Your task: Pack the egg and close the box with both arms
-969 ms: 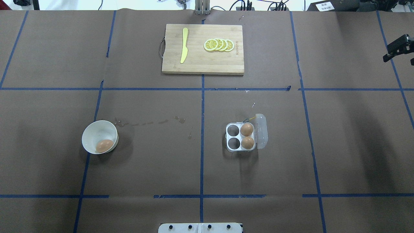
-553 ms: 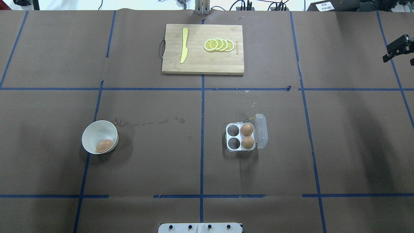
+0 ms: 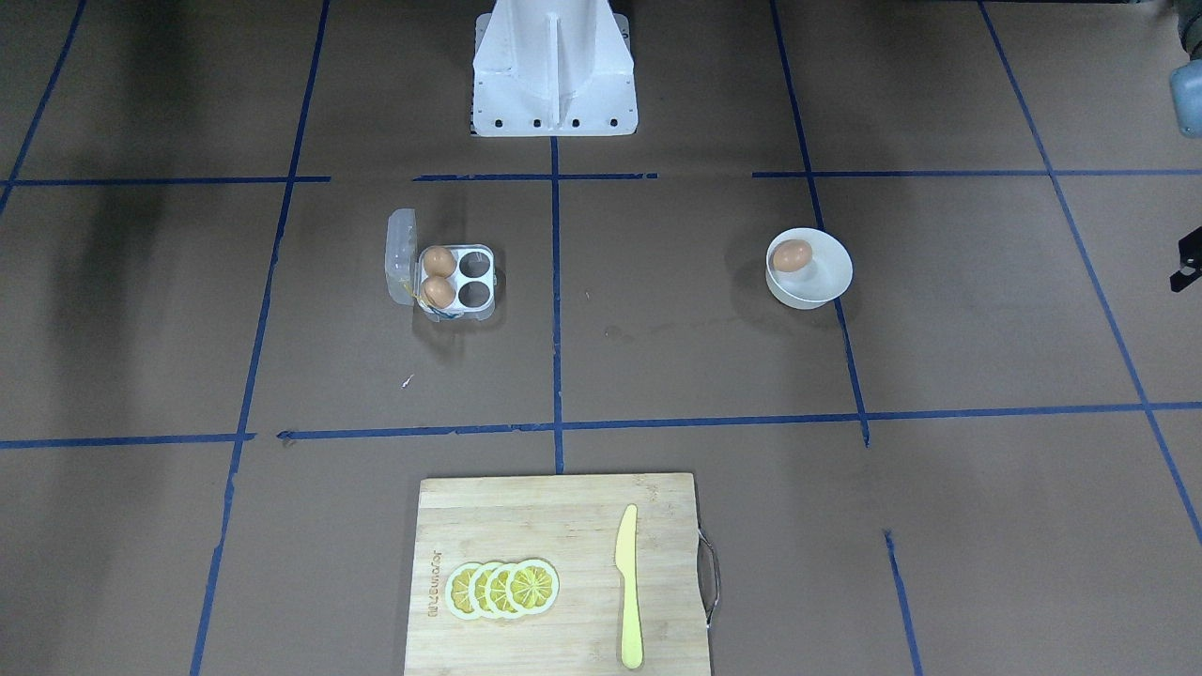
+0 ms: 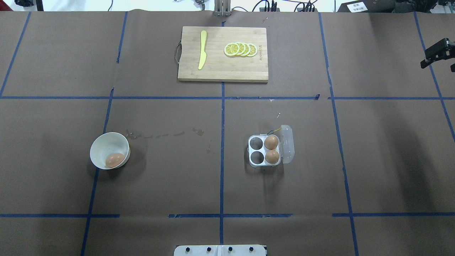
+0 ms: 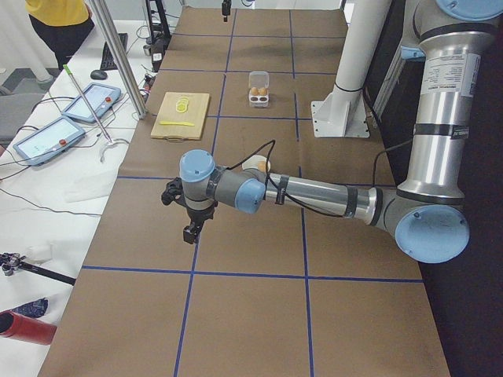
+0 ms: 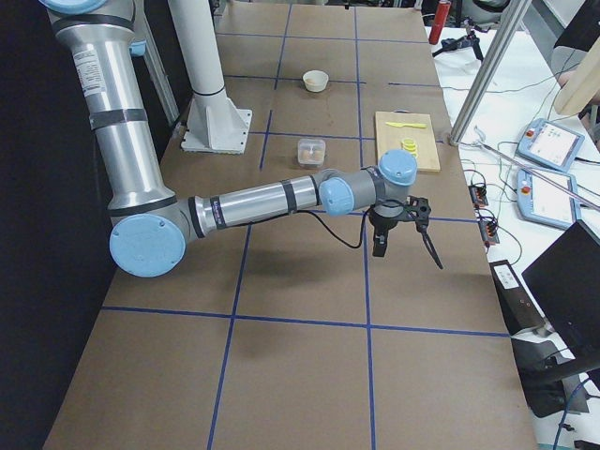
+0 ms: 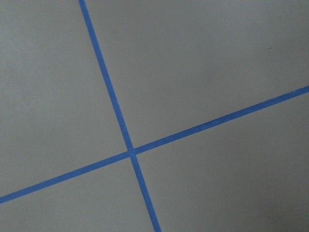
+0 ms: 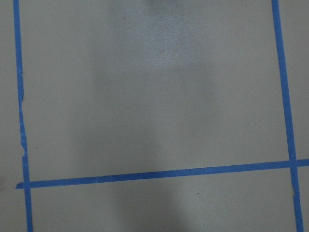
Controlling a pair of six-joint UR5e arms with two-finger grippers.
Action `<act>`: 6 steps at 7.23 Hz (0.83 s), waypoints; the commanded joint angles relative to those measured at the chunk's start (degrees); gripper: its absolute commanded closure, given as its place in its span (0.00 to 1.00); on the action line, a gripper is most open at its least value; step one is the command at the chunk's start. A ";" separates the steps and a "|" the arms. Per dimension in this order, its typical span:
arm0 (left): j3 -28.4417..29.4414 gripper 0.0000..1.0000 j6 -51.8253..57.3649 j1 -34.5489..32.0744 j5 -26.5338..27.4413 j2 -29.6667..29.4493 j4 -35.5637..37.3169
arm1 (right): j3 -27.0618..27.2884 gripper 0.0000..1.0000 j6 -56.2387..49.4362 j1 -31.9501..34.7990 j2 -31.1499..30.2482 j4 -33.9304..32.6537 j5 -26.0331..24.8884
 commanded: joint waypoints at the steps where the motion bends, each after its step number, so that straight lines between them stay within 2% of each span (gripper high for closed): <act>1: -5.62 0.00 -5.17 7.02 0.10 -0.25 -1.70 | 0.20 0.00 0.04 -0.12 -0.22 0.51 0.11; 3: -8.28 0.00 -4.85 10.04 -0.08 -0.25 -3.89 | 1.60 0.00 0.13 -1.43 -0.22 0.60 0.02; 5: -8.64 0.00 -5.20 16.09 -0.08 -0.25 -10.46 | 2.48 0.00 0.13 -2.83 -0.22 0.60 -0.07; 6: -8.64 0.00 -5.37 19.34 -0.08 -0.68 -10.84 | 2.66 0.00 0.04 -3.10 -0.04 0.60 -0.16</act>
